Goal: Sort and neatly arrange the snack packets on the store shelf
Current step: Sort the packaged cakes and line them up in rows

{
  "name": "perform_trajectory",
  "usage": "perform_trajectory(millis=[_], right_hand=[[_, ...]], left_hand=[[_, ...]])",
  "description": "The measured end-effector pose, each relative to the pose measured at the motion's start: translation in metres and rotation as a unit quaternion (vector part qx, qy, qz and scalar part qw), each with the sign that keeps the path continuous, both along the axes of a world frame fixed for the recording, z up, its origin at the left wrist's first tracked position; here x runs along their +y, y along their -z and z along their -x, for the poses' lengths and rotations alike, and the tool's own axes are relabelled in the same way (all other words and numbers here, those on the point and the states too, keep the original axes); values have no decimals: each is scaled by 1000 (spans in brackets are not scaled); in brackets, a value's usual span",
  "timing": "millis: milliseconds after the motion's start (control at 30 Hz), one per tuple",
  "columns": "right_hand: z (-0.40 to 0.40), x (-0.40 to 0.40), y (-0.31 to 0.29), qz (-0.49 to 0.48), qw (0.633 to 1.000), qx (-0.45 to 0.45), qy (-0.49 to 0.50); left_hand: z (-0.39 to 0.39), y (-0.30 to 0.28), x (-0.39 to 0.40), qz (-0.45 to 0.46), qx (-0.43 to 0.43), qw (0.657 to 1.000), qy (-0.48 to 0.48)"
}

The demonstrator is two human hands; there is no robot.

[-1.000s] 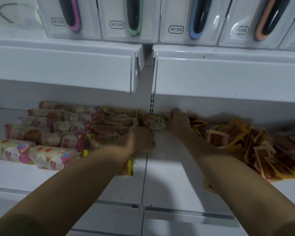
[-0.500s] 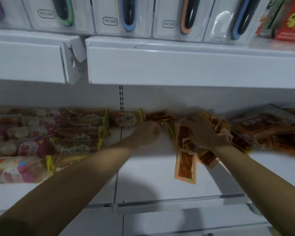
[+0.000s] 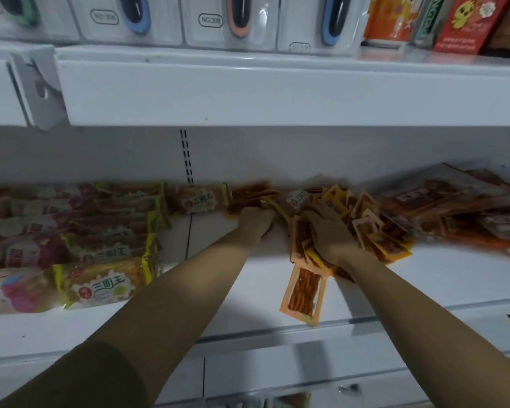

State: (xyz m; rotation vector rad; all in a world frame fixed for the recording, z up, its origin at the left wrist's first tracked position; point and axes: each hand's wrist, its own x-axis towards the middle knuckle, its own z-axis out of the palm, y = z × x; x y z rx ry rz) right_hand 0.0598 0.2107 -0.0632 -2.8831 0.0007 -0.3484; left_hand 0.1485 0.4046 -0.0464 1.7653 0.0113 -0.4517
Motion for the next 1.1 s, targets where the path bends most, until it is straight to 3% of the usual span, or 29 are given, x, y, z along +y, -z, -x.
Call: perform_trajectory(millis=[133, 267, 500, 633, 767, 833, 900, 933, 1000, 1100], right_hand=[[-3, 2, -3, 7, 1000, 13, 10], [4, 10, -7, 29, 999, 13, 42], [14, 20, -17, 42, 997, 21, 64], [12, 25, -24, 36, 996, 24, 84], [4, 41, -35, -55, 986, -94, 125], [-1, 60, -51, -168, 964, -147, 148], [-4, 81, -66, -310, 934, -125, 124], [-5, 89, -70, -408, 904, -82, 93], [-8, 102, -74, -590, 806, 39, 4], [-13, 111, -70, -702, 700, 108, -73]], left_hand=[[14, -11, 8, 98, 63, 993, -38], [29, -27, 5, 156, 101, 983, 0], [43, -28, 11, 170, 12, 985, 3], [38, -25, 39, 75, -81, 980, -165], [31, -31, 71, 114, -102, 971, -186], [28, -40, 89, 151, -117, 965, -179], [27, -49, 105, 200, -122, 960, -152], [27, -54, 112, 224, -121, 958, -133], [30, -66, 126, 249, -138, 953, -107], [32, -76, 151, 196, -213, 953, -88]])
